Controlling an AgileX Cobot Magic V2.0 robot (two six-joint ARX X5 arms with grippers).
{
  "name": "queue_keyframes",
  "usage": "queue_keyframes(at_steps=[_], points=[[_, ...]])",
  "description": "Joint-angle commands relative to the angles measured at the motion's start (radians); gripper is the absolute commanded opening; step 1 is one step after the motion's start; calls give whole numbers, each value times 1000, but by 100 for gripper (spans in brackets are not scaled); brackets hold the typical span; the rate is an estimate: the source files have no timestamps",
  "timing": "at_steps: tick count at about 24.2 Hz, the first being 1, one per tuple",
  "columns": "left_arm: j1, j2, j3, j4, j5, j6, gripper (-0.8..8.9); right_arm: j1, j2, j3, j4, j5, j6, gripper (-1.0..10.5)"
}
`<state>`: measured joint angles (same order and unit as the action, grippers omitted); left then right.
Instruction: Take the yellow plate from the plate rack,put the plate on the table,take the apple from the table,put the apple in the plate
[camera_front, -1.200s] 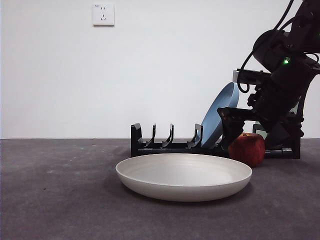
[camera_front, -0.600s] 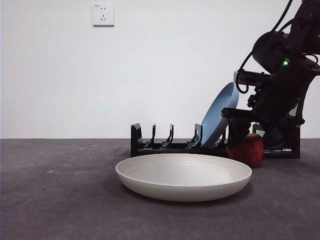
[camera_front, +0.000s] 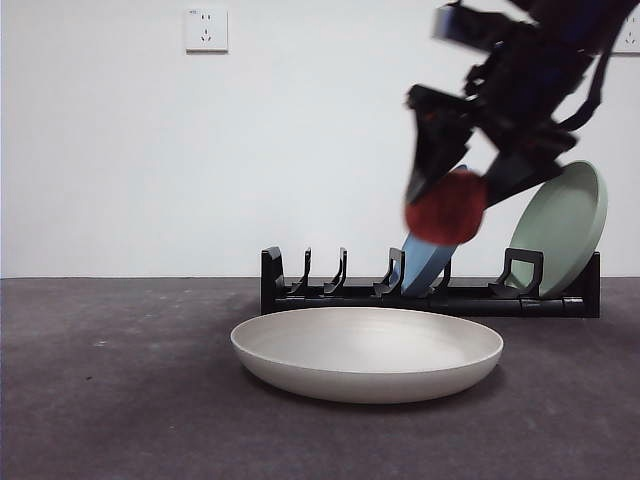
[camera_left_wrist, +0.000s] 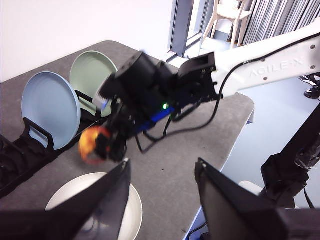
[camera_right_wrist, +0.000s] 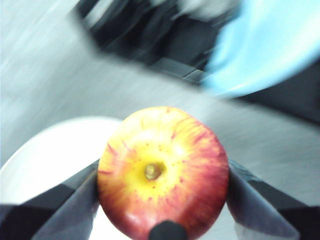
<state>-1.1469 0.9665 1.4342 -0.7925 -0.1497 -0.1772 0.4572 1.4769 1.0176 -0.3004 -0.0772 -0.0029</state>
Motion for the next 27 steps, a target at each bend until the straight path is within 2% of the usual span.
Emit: queue_keyframes(at_steps=[1,6,14,16,20,21,27], points=[[-3,-1,-6,-5,-2,-6,216,81,38,-5,12,-1,13,-13],[-3,-1,-6,-11,-2,-6,216,188,174,-5,16,6,13,-13],[-3,-1,-6,-27,-3,-5,216,206,242,-5,-16,5,13,-3],[-3,-1,-6,-38,-3,-6,216,204,242,-5,-36,5,26,105],[-3,-1,-6,-63,-3,-6,216,204,242,-5,-56,5,40,618],[-3,-1,-6,-72,-3,-6,216,204,241,-5,-56,5,44,707],[-3,-1,-6,-169,-6,-6,216,204,230,-5,-56,6,47,724]])
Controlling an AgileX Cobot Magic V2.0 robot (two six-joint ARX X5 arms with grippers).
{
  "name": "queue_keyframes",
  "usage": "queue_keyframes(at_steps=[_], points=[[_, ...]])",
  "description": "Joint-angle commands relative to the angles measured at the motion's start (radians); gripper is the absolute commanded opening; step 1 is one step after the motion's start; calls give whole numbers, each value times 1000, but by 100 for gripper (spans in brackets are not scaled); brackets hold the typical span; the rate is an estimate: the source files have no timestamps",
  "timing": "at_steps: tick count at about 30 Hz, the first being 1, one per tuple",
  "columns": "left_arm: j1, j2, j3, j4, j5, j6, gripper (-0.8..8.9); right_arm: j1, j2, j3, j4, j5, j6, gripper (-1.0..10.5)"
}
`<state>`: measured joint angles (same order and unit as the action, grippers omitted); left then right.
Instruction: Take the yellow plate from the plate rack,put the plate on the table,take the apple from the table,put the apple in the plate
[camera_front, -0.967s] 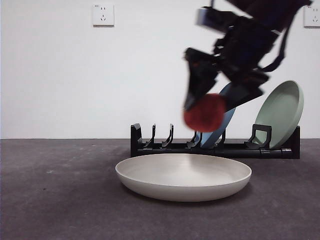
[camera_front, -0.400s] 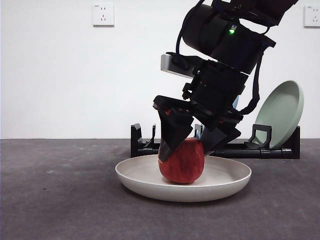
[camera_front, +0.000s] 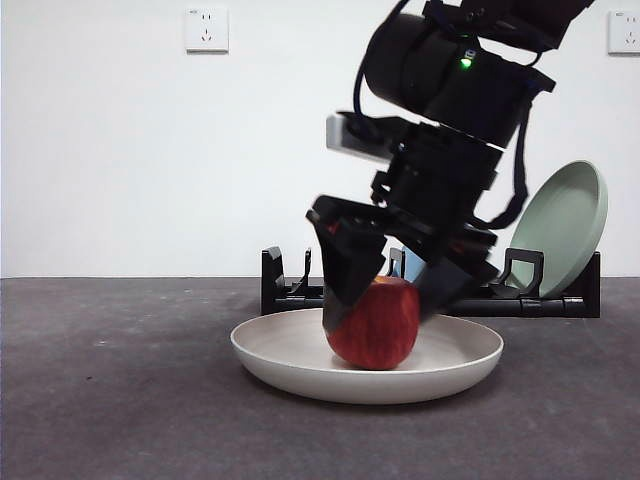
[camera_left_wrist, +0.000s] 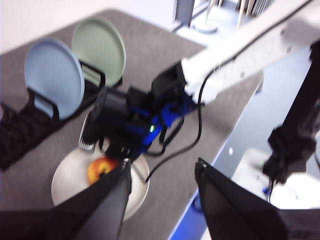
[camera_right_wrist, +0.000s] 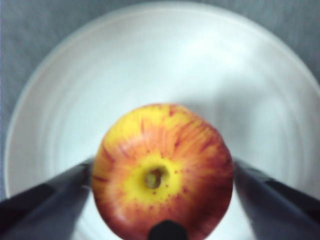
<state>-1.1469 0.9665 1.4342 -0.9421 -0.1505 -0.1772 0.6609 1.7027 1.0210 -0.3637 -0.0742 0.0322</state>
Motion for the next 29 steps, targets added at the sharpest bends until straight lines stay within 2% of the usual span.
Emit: queue_keyframes(at_steps=[1,8,18,24,29], points=[[-3,-1,-6,-32,-5,-6,216,0,-3,-8,7,3,11,724],[-3,-1,-6,-74,-5,-6,217,0,-129,-8,-51,2,13,724],[-3,2,-6,-111,-5,-6,217,3,-492,-8,-462,-11,18,720],[-3,23,-6,-147,-4,-5,216,2,-711,-8,-661,-127,43,716],[-3,50,-6,-172,-3,-5,216,3,-837,-8,-750,-137,76,619]])
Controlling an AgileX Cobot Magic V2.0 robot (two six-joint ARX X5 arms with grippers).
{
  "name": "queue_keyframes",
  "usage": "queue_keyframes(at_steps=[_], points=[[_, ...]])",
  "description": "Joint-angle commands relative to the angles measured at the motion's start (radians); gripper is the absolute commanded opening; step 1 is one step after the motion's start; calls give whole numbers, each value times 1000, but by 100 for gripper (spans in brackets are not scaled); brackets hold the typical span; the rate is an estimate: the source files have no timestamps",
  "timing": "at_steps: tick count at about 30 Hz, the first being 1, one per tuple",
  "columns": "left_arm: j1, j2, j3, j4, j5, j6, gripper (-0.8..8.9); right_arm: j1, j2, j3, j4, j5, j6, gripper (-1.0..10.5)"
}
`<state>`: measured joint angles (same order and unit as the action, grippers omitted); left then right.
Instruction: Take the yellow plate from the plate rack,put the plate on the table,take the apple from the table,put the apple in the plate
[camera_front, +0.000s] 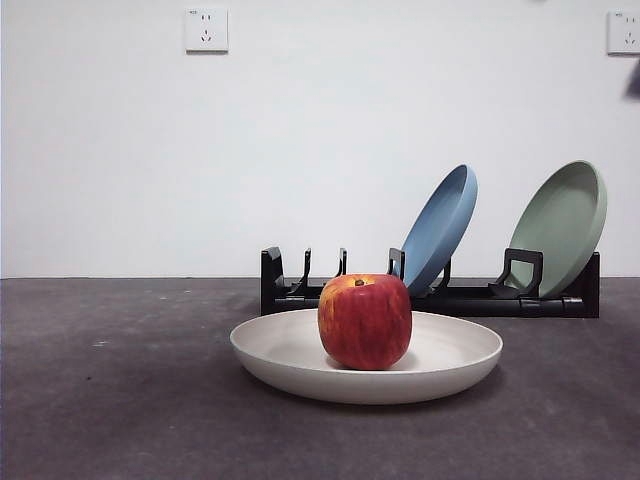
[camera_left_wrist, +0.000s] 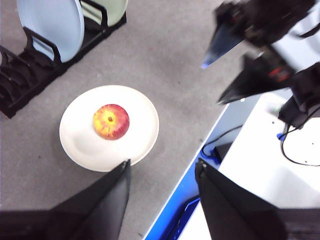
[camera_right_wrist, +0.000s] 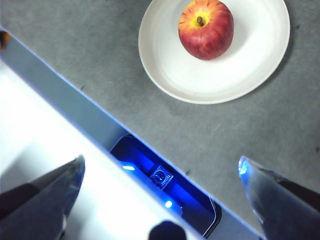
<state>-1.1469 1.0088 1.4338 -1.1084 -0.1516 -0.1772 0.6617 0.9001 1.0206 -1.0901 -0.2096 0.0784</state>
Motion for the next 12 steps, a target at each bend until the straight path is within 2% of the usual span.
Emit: queue_keyframes(at_steps=[1,3,6,8,9,12], points=[[-3,14,-5,-12,-1,-5,215,2,-59,-7,-44,-2,38,618],[-3,22,-5,-24,0,-5,184,2,-87,-7,-73,-2,38,581],[-3,31,-5,-37,-1,-6,-24,2,-120,-7,-108,-1,39,307],[-3,32,-5,-38,-1,-6,-9,2,-135,-7,-117,-1,38,39],[-3,32,-5,-38,-1,-6,-9,2,-139,-7,-116,-1,37,-28],[-3,32,-5,-38,-1,-6,-9,2,-149,-7,-115,-1,38,-3]])
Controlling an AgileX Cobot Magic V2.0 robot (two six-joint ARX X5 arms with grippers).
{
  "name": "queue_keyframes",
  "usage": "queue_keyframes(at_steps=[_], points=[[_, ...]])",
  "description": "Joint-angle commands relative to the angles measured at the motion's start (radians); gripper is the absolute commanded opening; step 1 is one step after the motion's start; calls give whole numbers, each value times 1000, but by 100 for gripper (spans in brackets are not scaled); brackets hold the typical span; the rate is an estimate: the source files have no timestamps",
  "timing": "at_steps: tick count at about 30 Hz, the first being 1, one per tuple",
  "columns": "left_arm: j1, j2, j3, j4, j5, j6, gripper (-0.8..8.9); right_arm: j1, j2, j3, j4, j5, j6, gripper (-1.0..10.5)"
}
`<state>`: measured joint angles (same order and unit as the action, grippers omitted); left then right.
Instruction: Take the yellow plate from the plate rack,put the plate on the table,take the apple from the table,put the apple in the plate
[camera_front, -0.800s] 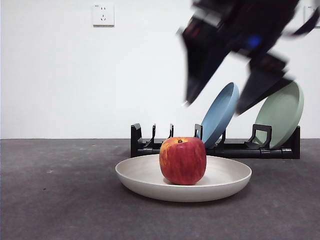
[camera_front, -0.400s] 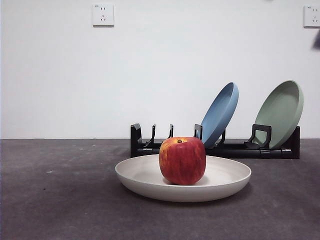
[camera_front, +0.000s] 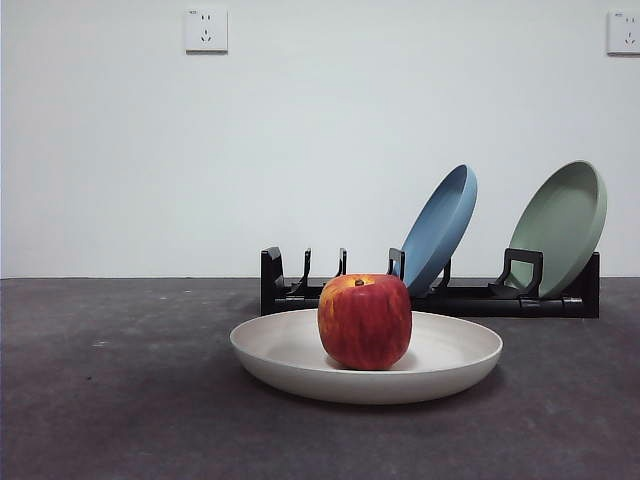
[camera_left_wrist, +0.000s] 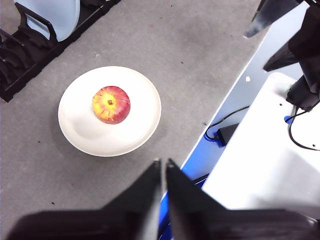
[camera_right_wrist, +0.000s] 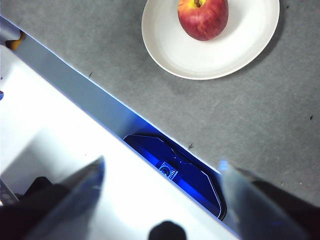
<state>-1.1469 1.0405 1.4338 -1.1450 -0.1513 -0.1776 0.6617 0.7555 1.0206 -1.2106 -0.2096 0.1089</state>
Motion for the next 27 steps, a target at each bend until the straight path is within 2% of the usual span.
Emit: queue_keyframes(at_steps=[1,4,23,27], points=[[-3,0,-5,-1,-2,-6,-8,2,-4,-7,7,0,8,-3],[-3,0,-5,-3,-3,-6,-3,2,-4,-7,8,0,41,0],[-3,0,-5,0,-3,-5,-3,2,-4,-7,8,3,40,0],[40,-12,-5,36,-52,72,-3,2,-4,-7,8,3,40,0]])
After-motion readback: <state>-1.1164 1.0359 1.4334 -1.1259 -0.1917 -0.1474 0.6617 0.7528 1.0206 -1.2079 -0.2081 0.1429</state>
